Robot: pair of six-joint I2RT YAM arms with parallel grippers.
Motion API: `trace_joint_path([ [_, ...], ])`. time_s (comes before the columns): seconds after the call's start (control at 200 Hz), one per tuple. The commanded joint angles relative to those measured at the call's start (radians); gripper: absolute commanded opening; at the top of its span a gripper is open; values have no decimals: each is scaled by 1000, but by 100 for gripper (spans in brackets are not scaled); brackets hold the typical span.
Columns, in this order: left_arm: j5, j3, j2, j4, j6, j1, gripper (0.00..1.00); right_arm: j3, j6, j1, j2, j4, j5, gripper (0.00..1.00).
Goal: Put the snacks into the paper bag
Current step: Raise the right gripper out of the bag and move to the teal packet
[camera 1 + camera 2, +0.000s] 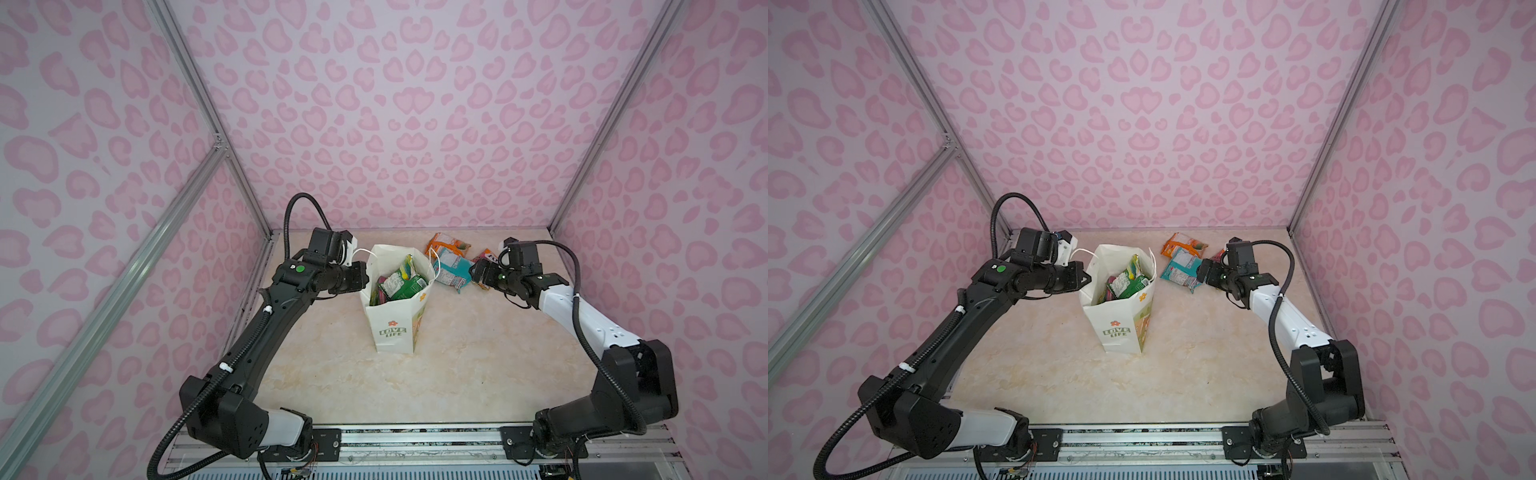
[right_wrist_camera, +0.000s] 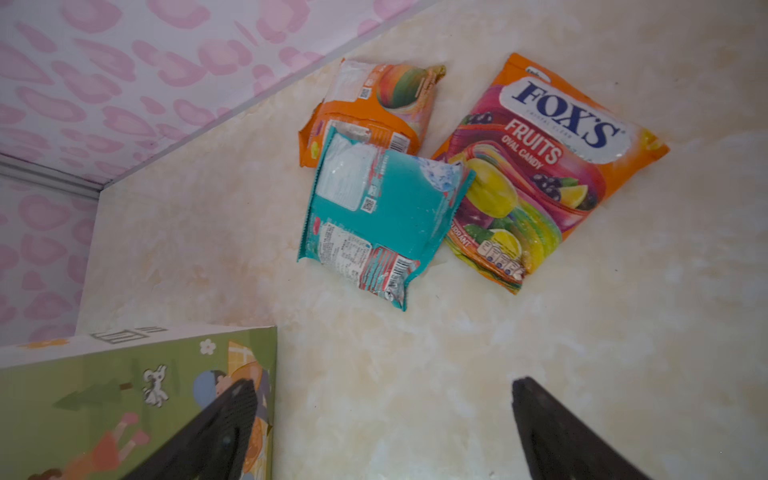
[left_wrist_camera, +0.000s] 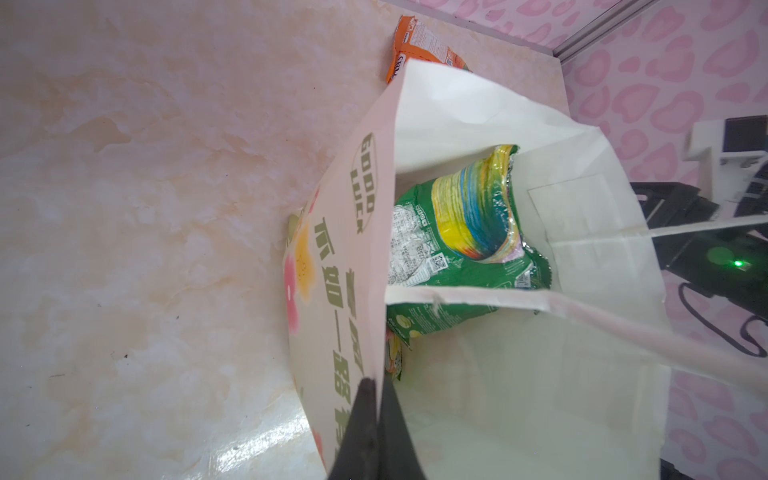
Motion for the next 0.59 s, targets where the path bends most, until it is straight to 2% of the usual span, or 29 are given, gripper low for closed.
trace_joint_path([
  [0.0,27,0,-7,27,3,0,4,-10,28,-14,73,137,-93,98],
  [0.095,22,-2,-13,28,2,0,4,0,43,-34,149,179,-142,98],
  [0.225,12,1,-16,23,3,0,4,-31,84,-56,218,331,-179,97],
  [0.59,-6,3,-30,19,7,2,4,118,131,-88,464,448,-258,97],
])
